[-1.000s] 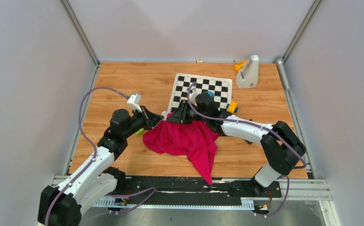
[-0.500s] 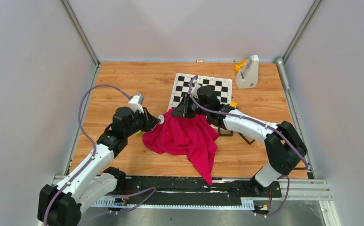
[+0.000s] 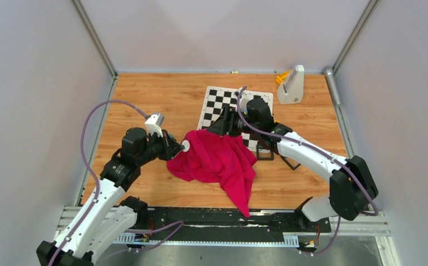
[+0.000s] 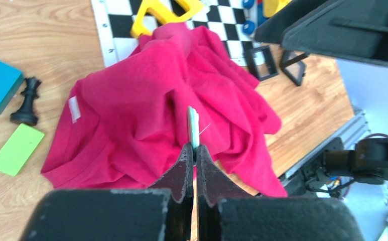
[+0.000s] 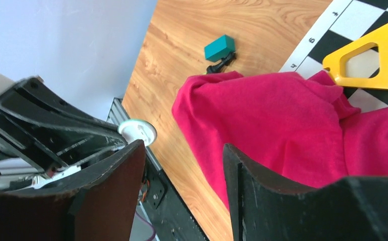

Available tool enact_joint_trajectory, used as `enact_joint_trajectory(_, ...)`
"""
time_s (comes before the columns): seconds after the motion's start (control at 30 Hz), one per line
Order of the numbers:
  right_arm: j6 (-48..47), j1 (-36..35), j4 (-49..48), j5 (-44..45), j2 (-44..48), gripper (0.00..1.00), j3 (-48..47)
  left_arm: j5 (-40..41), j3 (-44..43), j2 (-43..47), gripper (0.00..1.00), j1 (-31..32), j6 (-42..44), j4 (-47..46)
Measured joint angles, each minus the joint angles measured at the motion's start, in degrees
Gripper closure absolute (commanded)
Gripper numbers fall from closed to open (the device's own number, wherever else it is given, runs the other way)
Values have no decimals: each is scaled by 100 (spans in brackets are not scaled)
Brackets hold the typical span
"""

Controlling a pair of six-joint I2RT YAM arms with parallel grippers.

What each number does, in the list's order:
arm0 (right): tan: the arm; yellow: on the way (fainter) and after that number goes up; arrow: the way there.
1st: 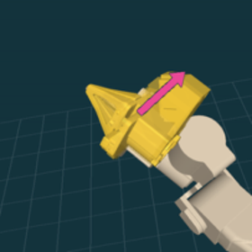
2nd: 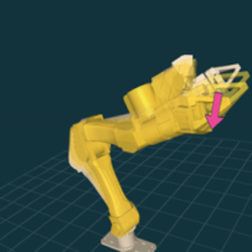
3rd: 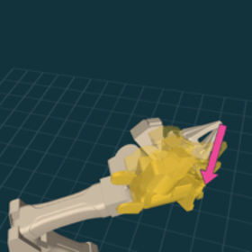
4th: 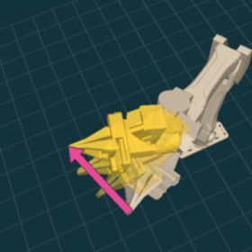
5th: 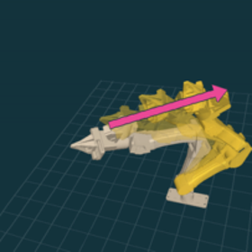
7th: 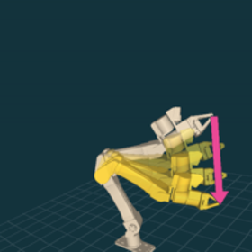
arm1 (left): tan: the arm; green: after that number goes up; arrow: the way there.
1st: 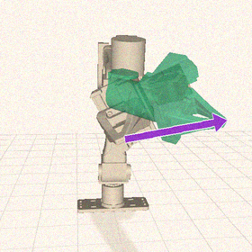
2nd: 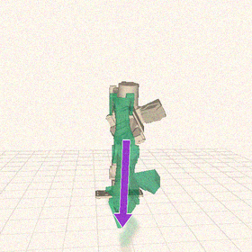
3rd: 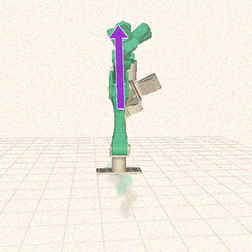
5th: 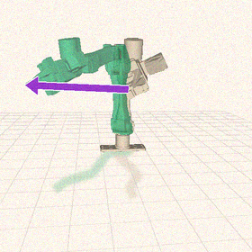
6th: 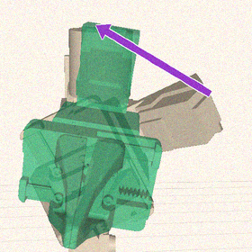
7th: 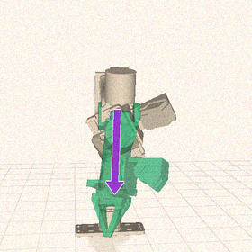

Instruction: Remove the brooch from the garment

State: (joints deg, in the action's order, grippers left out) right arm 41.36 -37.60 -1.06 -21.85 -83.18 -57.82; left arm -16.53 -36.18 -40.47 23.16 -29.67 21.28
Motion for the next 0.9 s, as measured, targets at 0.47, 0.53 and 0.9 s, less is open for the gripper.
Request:
enact_joint_trajectory(0.47,-367,-9,-337,-822,1021,33,627,-1097,-597,-210,100,-7,-505,-402)
enact_joint_trajectory(0.53,-404,-9,-376,-859,1123,33,695,-1150,-597,-245,100,-11,-544,-518)
enact_joint_trajectory(0.9,-459,-28,-726,-1029,1257,32,1025,-1325,-219,-428,100,-33,-994,-1486)
